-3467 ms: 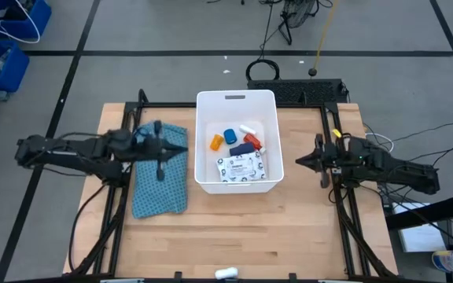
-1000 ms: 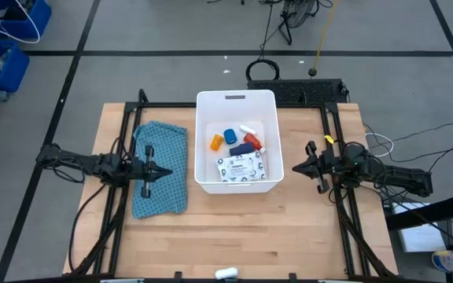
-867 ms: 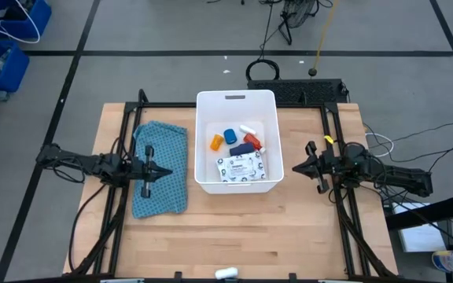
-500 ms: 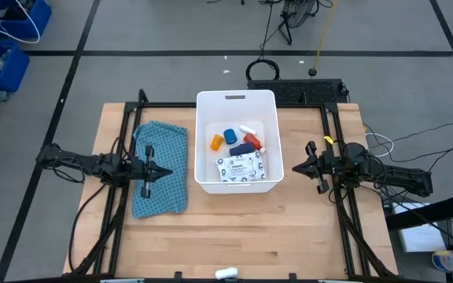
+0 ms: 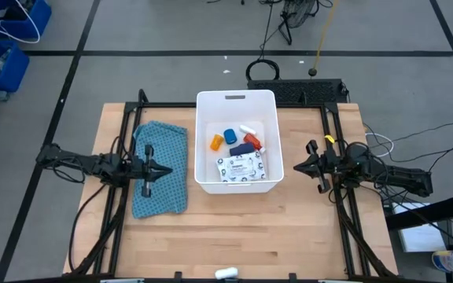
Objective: Pick & place medical supplies in basket/bin
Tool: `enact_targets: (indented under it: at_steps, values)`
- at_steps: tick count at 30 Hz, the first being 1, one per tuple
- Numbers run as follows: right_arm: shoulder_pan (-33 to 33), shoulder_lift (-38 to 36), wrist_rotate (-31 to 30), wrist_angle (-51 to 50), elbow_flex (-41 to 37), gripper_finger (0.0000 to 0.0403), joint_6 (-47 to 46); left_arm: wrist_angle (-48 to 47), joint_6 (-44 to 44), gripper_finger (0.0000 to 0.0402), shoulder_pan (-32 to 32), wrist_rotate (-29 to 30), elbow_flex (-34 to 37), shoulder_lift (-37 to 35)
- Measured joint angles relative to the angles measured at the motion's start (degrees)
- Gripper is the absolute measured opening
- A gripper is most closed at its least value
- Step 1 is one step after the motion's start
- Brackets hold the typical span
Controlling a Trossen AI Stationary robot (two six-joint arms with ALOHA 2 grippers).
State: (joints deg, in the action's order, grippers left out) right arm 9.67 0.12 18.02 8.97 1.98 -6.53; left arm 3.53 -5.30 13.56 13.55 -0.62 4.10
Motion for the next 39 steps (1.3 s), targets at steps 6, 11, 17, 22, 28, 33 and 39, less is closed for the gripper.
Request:
enact_targets:
  at_steps: [6,11,17,22,28,33,39]
  values:
    - [0.00,0.00,0.04,-0.18,-0.02,0.0000,1.23,0.52,-0.17,0.0031,0.00,0.01,0.07,0.00]
    - [0.00,0.00,0.05,-0.18,-0.07,0.0000,1.23,0.82,-0.35,0.0031,0.00,0.01,0.07,0.00]
    - [0.00,0.00,0.07,-0.18,-0.05,0.0000,1.23,0.88,-0.35,0.0031,0.00,0.01,0.07,0.00]
    - [0.00,0.00,0.09,-0.20,-0.07,0.0000,1.23,0.90,-0.37,0.0031,0.00,0.01,0.07,0.00]
    - [0.00,0.00,0.09,-0.20,-0.05,0.0000,1.23,0.93,-0.39,0.0031,0.00,0.01,0.07,0.00]
    - [0.00,0.00,0.11,-0.20,-0.07,0.0000,1.23,0.94,-0.39,0.0031,0.00,0.01,0.07,0.00]
    - [-0.01,0.00,0.11,-0.20,-0.07,0.0000,1.23,0.98,-0.40,0.0031,0.00,-0.01,0.06,0.00]
